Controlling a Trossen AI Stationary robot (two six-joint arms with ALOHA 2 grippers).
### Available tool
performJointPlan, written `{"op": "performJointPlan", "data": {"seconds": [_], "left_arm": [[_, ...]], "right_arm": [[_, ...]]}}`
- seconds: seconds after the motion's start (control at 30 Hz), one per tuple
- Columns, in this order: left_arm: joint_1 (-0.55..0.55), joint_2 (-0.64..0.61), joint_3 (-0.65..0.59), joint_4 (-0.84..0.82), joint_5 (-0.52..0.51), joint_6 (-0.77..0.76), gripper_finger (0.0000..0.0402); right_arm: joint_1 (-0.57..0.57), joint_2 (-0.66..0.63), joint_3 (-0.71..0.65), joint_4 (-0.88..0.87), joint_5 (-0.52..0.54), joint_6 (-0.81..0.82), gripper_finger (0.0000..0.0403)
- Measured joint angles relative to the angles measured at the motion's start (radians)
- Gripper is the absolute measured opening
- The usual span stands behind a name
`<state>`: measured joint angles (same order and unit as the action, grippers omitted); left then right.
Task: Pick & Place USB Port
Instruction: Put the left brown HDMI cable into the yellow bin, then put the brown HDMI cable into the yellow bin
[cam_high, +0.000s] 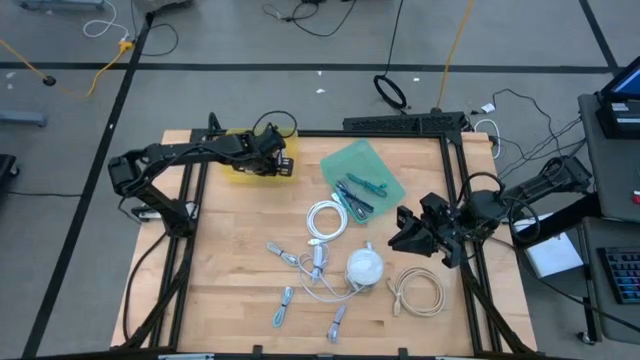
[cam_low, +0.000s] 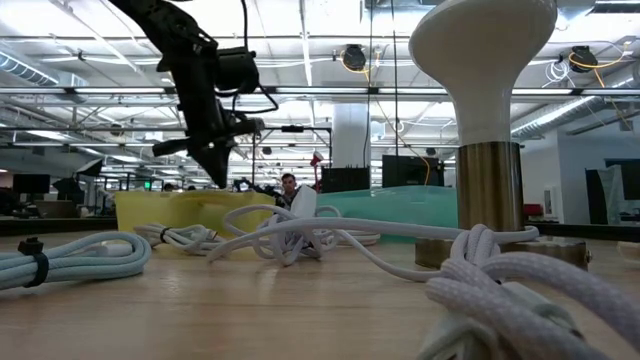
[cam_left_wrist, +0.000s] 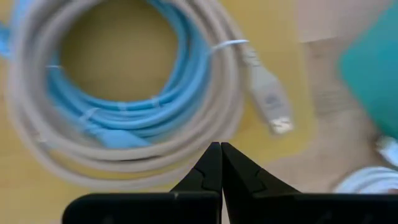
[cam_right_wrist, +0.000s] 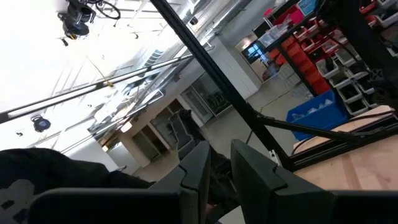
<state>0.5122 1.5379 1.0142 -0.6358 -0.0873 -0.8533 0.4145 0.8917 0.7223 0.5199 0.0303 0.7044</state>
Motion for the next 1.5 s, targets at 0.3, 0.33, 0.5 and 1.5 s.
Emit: {"op": "performJointPlan", "data": {"seconds": [0.3,0.33,0.5,1.5], "left_arm": [[0.036,0.000,0.000,-0.086,-0.056,0.041,0.0000],[0.038,0.000,0.000,-0.086,-0.055,0.041,0.0000],[0.040,0.000,-0.002,-0.097,-0.051,0.053,0.0000],[-0.044,-0.262,-0.076,0.348,0.086,0.106,0.0002]], "right_arm": [[0.000,0.000,0.000,-0.001,0.003,-0.001,0.0061],[0.000,0.000,0.000,-0.001,0.003,-0.001,0.0061],[0.000,0.000,0.000,0.000,0.025,0.001,0.0061],[0.000,0.000,0.000,-0.005,0.019,0.010,0.0061]]}}
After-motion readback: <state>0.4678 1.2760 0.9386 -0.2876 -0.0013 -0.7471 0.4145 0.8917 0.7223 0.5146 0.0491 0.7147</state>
